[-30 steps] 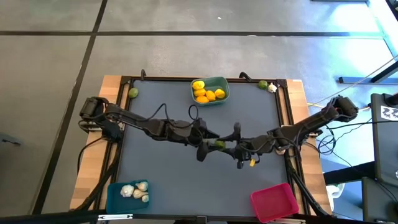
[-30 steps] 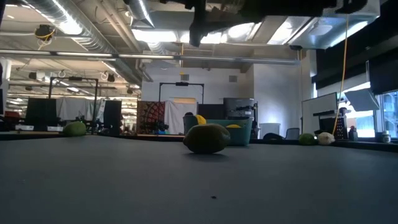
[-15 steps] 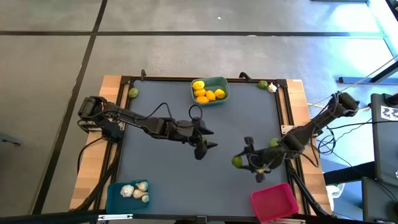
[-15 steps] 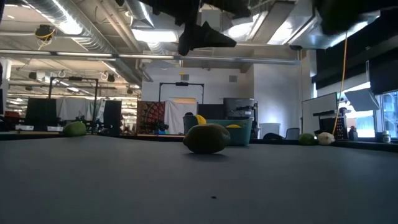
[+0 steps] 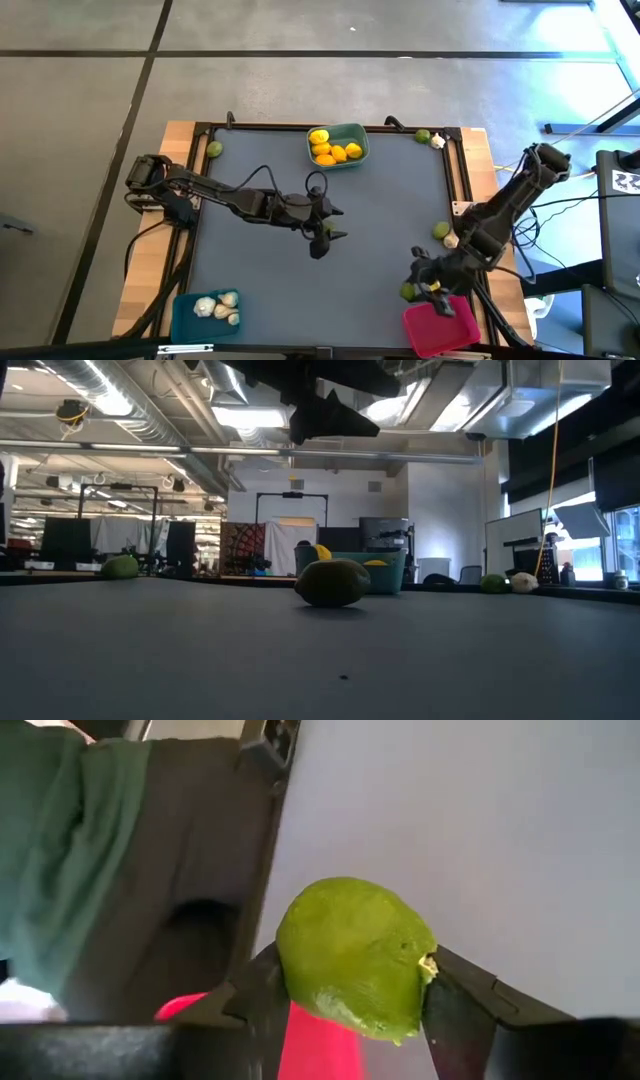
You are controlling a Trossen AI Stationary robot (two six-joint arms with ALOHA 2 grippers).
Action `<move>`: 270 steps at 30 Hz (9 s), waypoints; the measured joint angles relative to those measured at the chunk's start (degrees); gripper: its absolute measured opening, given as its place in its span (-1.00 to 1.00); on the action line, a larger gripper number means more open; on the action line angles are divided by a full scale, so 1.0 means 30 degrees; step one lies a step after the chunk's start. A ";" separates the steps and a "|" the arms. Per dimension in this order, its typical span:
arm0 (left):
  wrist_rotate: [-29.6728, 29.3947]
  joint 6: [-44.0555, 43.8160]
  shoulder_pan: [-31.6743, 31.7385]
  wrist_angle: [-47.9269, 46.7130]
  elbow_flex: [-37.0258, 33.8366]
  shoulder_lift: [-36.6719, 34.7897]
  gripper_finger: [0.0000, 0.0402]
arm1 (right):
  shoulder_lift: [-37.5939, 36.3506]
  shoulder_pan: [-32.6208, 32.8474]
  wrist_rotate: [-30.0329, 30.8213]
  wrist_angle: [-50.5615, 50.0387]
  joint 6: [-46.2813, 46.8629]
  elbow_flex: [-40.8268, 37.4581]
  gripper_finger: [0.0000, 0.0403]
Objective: Sort produce into baskets
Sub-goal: Put the green lime into the pink bin
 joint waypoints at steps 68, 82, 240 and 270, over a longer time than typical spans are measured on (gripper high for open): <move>-0.0882 0.3906 0.0858 -0.5709 0.0000 0.0015 0.44 | 0.2449 0.3634 0.2864 0.0081 0.7421 -0.0073 0.25; -0.0746 0.3913 0.0860 -0.5940 -0.0007 0.2648 0.44 | 0.2449 0.2086 0.3054 0.0151 0.3560 -0.0051 0.25; -0.1671 0.2383 -0.2375 -0.3060 0.2419 0.1100 0.40 | -0.1334 0.4076 0.4301 0.3524 0.3077 -0.0073 -0.11; -0.1649 0.2201 -0.1719 -0.3053 0.2419 0.1107 0.40 | 0.5377 0.6020 0.1841 0.0121 1.0671 -0.0067 -0.11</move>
